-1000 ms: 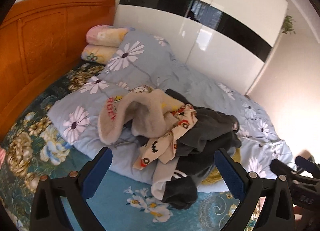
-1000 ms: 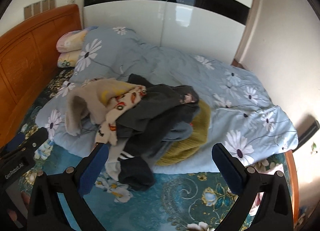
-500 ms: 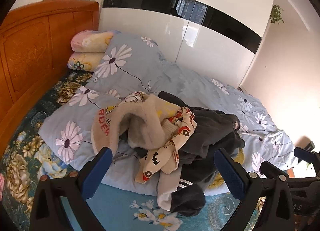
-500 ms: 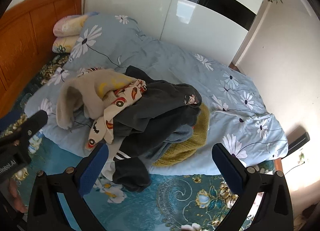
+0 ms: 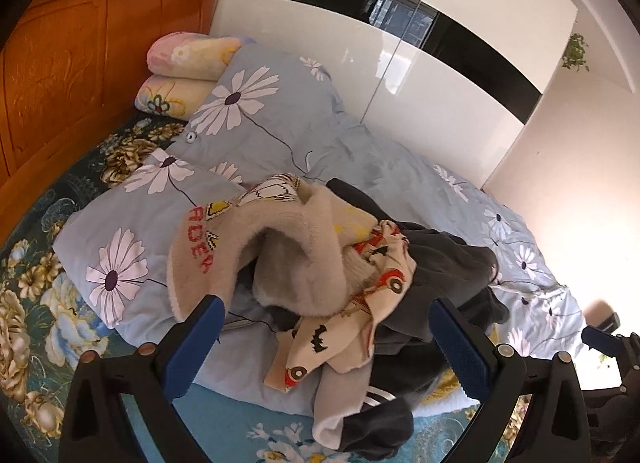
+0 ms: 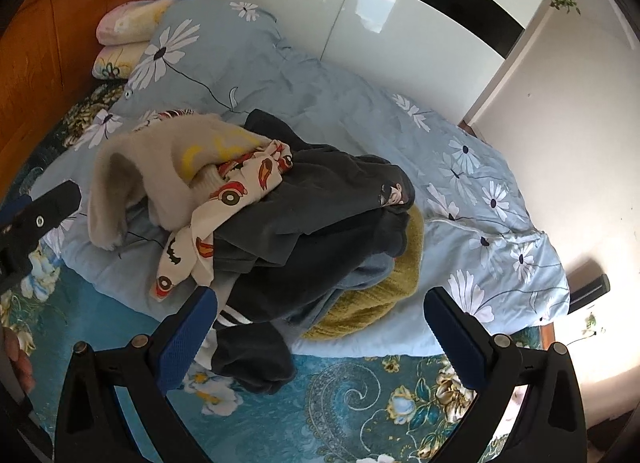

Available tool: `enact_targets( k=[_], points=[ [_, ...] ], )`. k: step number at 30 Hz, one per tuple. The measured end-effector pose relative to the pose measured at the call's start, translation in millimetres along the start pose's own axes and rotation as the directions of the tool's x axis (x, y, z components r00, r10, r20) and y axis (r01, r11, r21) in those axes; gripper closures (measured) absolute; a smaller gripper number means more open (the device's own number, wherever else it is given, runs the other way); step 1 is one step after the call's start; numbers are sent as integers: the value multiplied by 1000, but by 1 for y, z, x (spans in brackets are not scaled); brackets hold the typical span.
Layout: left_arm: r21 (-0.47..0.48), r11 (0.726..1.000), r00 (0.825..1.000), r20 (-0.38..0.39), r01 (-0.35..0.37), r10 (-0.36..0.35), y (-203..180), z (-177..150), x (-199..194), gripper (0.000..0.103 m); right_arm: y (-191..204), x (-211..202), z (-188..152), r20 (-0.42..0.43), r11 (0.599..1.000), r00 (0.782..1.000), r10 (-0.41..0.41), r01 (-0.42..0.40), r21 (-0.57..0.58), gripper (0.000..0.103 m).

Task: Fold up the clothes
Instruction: 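Move both tools toward the clothes pile on the bed, then grasp the beige fuzzy sweater from the pile with the left gripper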

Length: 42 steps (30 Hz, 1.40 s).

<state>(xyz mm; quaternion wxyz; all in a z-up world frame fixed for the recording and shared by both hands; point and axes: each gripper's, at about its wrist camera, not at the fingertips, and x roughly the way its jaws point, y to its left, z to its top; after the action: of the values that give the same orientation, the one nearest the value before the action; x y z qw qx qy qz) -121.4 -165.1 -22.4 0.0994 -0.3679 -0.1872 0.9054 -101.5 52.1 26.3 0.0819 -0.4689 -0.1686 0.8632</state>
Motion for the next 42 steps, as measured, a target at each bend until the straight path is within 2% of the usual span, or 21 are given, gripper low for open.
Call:
enact_targets(
  k=[8, 13, 23, 26, 29, 32, 33, 34, 35, 36, 37, 39, 42],
  points=[
    [34, 999, 998, -54, -41, 43, 4, 6, 50, 0, 10, 40, 18, -23, 1000, 1000, -2, 2, -19, 0],
    [22, 999, 995, -89, -40, 41, 6, 6, 82, 0, 13, 66, 24, -43, 999, 999, 8, -10, -34, 0],
    [47, 994, 986, -130, -96, 101, 4, 19, 142, 0, 10, 103, 28, -65, 999, 997, 30, -31, -24, 0],
    [54, 991, 982, -143, -121, 127, 2, 25, 161, 0, 7, 110, 25, -76, 999, 996, 45, -46, -16, 0],
    [24, 988, 976, -154, -153, 155, 7, 33, 179, 0, 5, 114, 20, -82, 998, 996, 47, -50, -28, 0],
    [-2, 976, 959, -184, -220, 216, 14, 37, 193, 2, 0, 116, 14, -89, 998, 995, 52, -55, -36, 0],
    [-18, 971, 953, -195, -239, 231, 17, 39, 196, 6, -2, 117, 12, -92, 998, 994, 54, -57, -37, 0],
    [-42, 969, 952, -204, -243, 230, 22, 42, 196, 16, -3, 117, 10, -95, 998, 994, 53, -57, -38, 0],
    [-66, 969, 952, -212, -239, 221, 25, 44, 195, 21, -5, 117, 8, -98, 998, 994, 52, -56, -39, 0],
    [-99, 969, 955, -220, -225, 199, 28, 47, 194, 33, -8, 116, 5, -102, 998, 993, 53, -57, -39, 0],
    [-102, 971, 956, -227, -215, 188, 28, 49, 192, 53, -10, 115, 3, -107, 998, 993, 53, -58, -40, 0],
    [-106, 975, 956, -242, -196, 166, 26, 54, 188, 77, -15, 112, -2, -115, 997, 992, 54, -59, -41, 0],
    [-109, 984, 970, -217, -138, 112, 20, 67, 166, 81, -25, 104, -12, -117, 997, 992, 45, -51, -49, 0]
  ],
)
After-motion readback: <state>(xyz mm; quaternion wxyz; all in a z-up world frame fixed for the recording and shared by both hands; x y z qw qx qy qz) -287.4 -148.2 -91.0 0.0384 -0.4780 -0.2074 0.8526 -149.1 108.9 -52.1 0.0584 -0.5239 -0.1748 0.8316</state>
